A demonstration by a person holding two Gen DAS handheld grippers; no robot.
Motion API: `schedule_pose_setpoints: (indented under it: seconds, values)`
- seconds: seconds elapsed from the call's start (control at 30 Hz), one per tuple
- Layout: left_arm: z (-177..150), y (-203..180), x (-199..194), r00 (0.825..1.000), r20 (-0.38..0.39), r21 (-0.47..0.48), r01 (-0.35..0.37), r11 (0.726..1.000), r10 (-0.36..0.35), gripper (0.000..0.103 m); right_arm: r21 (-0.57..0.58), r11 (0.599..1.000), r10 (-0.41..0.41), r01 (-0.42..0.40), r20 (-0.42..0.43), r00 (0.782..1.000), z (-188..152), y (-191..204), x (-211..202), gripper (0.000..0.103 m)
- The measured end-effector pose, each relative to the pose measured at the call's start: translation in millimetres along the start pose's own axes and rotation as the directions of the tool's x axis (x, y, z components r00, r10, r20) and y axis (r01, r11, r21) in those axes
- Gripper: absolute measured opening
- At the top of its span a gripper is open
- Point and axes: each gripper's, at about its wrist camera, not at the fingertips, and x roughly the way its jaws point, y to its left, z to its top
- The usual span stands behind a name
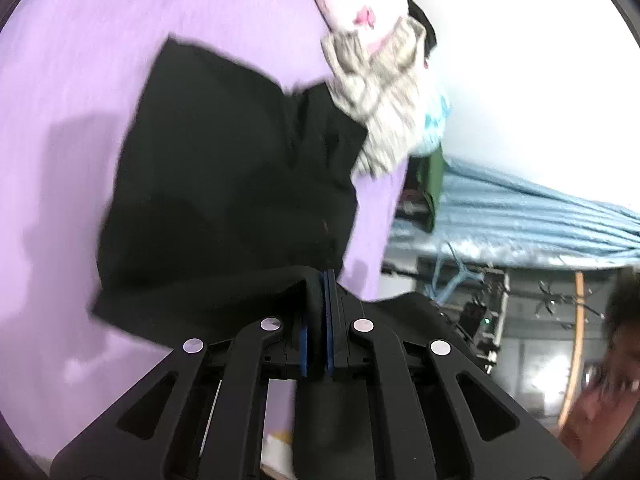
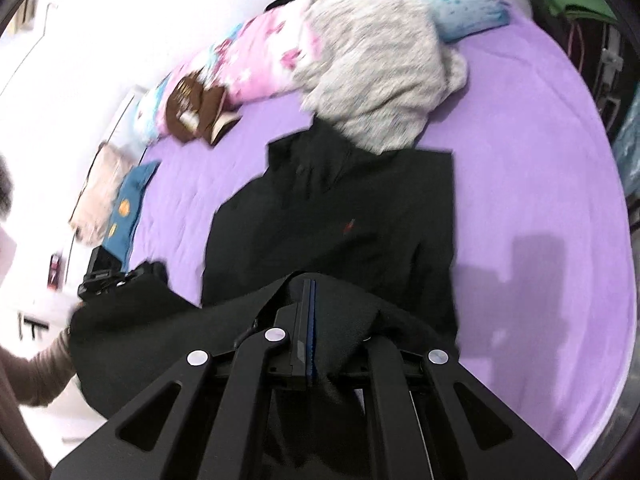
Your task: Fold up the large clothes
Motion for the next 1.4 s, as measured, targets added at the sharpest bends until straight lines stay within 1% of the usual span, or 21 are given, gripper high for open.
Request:
schedule_pose_setpoints:
  seconds: [0.07,0.13,0.17,0.27,0.37,0.43,0.53,0.73,0.8,0.9,1.0,1.07,1.1,1.13,1.17,1.2,1.23,1.27,1.3,1.37,1.4]
  values:
    - [26,12,5,0.999,0.024,-0.038,-0.03,0.999,0.031,0.005,-0.002,1.0,-0.012,0.012,0.007,1.0,18,-9,17,0.003]
    - [46,27,15,0.998,0.038,-0.093,-0.052,0.994,0.056,0.006,0.01,1.0,-0.012,0.012,0.008,1.0,38,-21,41,0.003]
    - [57,38,22,0.997,0.04,-0.125,-0.061,0.99,0.066,0.006,0.01,1.0,-0.03,0.03,0.005,1.0,50,-27,59,0.003]
    - [88,69,40,0.996,0.049,-0.203,-0.069,0.977,0.08,0.006,0.009,0.998,-0.063,0.064,-0.035,0.997,75,-42,106,0.003]
    - [111,76,57,0.992,0.061,-0.199,-0.093,0.976,0.107,0.006,-0.004,0.995,-0.102,0.102,-0.074,0.992,92,-49,143,0.003]
    - [118,75,62,0.992,0.072,-0.2,-0.084,0.976,0.1,0.006,0.011,0.995,-0.101,0.102,-0.07,0.992,99,-52,154,0.003]
    - [130,71,62,0.991,0.071,-0.17,-0.101,0.98,0.115,0.006,0.013,0.994,-0.108,0.109,-0.064,0.992,109,-54,163,0.003]
    - [145,76,56,0.987,0.108,-0.188,-0.099,0.977,0.121,0.006,0.029,0.994,-0.101,0.103,-0.045,0.994,134,-56,171,0.003]
    - [150,83,54,0.986,0.117,-0.21,-0.093,0.973,0.119,0.006,0.042,0.992,-0.116,0.119,-0.057,0.992,140,-62,177,0.003]
    - [155,95,58,0.987,0.104,-0.246,-0.093,0.965,0.122,0.007,0.122,0.98,-0.145,0.158,-0.108,0.984,144,-83,196,0.004]
    - [158,90,60,0.987,0.085,-0.214,-0.114,0.97,0.134,0.009,0.16,0.969,-0.167,0.189,-0.143,0.976,144,-95,210,0.008]
    - [159,83,59,0.989,0.064,-0.189,-0.121,0.975,0.135,0.015,0.175,0.968,-0.159,0.182,-0.134,0.978,143,-95,210,0.011]
    - [159,80,55,0.989,0.062,-0.181,-0.122,0.976,0.135,0.045,0.178,0.969,-0.152,0.174,-0.129,0.98,142,-95,208,0.015]
    - [159,77,47,0.986,0.08,-0.174,-0.132,0.976,0.147,0.082,0.185,0.969,-0.141,0.162,-0.126,0.982,140,-94,206,0.023]
    - [160,74,39,0.981,0.11,-0.167,-0.139,0.976,0.159,0.089,0.189,0.97,-0.131,0.153,-0.122,0.984,138,-93,204,0.029]
    - [160,70,26,0.979,0.147,-0.142,-0.118,0.983,0.139,0.089,0.203,0.97,-0.112,0.132,-0.108,0.988,137,-93,199,0.04]
    - [161,67,19,0.98,0.153,-0.123,-0.11,0.986,0.128,0.089,0.219,0.969,-0.098,0.115,-0.091,0.991,137,-93,194,0.045]
    - [162,63,10,0.976,0.16,-0.102,-0.13,0.986,0.145,0.089,0.229,0.968,-0.088,0.103,-0.075,0.993,136,-93,190,0.049]
    - [161,61,4,0.972,0.167,-0.086,-0.155,0.984,0.168,0.089,0.245,0.966,-0.067,0.078,-0.051,0.996,136,-92,183,0.057]
    - [154,58,-3,0.973,0.158,-0.069,-0.16,0.985,0.169,0.089,0.255,0.965,-0.063,0.061,0.0,0.998,137,-86,172,0.068]
    - [149,59,-5,0.975,0.15,-0.075,-0.156,0.985,0.166,0.089,0.26,0.964,-0.074,0.06,0.043,0.996,138,-83,162,0.08]
